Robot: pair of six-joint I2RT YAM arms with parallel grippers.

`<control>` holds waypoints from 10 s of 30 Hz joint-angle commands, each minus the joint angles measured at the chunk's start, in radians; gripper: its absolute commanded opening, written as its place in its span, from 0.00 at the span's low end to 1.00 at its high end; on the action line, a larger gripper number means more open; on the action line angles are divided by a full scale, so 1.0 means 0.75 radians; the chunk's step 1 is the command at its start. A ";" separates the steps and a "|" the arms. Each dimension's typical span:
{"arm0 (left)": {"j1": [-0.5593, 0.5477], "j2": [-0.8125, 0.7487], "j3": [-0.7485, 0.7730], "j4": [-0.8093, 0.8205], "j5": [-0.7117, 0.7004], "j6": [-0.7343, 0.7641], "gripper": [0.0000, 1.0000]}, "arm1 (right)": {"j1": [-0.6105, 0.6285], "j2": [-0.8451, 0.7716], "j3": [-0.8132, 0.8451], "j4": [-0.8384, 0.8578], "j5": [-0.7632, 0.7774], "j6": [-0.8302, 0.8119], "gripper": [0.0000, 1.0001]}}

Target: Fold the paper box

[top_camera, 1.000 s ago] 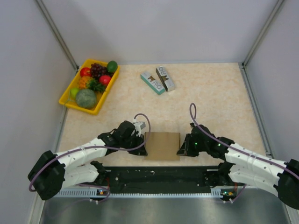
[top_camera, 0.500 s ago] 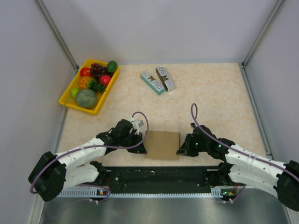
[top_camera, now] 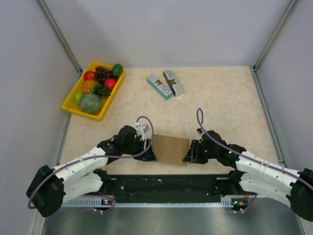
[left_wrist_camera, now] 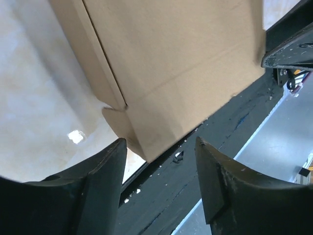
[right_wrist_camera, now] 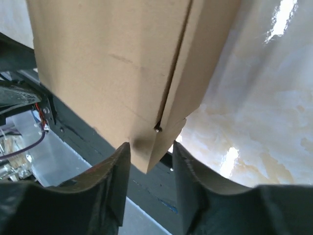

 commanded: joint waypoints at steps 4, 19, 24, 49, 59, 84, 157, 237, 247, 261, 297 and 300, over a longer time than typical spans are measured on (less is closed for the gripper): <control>0.001 -0.205 0.097 -0.166 -0.154 0.089 0.70 | -0.009 -0.117 0.149 -0.183 0.012 -0.177 0.52; 0.026 -0.150 0.022 0.292 -0.338 0.019 0.79 | -0.060 -0.046 0.137 0.005 0.065 -0.357 0.78; 0.069 0.057 0.032 0.378 -0.232 -0.015 0.78 | -0.074 0.028 0.092 0.172 0.006 -0.390 0.79; 0.136 -0.074 -0.031 0.463 0.243 -0.306 0.74 | -0.301 0.045 0.117 0.150 -0.440 0.069 0.68; 0.145 -0.155 -0.209 0.740 0.303 -0.706 0.68 | -0.338 0.104 0.172 0.271 -0.636 0.340 0.70; 0.147 -0.783 -0.224 0.235 -0.188 -1.404 0.70 | -0.496 -0.015 -0.047 0.547 -0.647 1.343 0.72; -0.294 -0.125 0.680 -0.781 -0.699 -0.077 0.70 | -0.267 0.204 0.972 -0.713 -0.013 -0.911 0.53; -0.177 0.145 0.644 -0.549 -0.387 -0.104 0.55 | -0.064 0.517 1.086 -0.846 0.368 -1.052 0.32; -0.177 -0.002 0.562 -0.508 -0.466 -0.169 0.58 | -0.025 0.389 1.015 -0.660 0.423 -0.793 0.46; -0.175 -0.241 0.331 -0.285 -0.501 -0.314 0.50 | 0.400 0.125 0.449 0.480 0.433 -0.318 0.00; -0.177 -0.372 0.361 -0.387 -0.626 -0.257 0.62 | 0.511 0.465 0.264 0.795 0.644 -0.408 0.00; -0.177 -0.336 0.390 -0.417 -0.634 -0.226 0.62 | 0.511 0.293 0.387 0.566 0.660 -0.465 0.00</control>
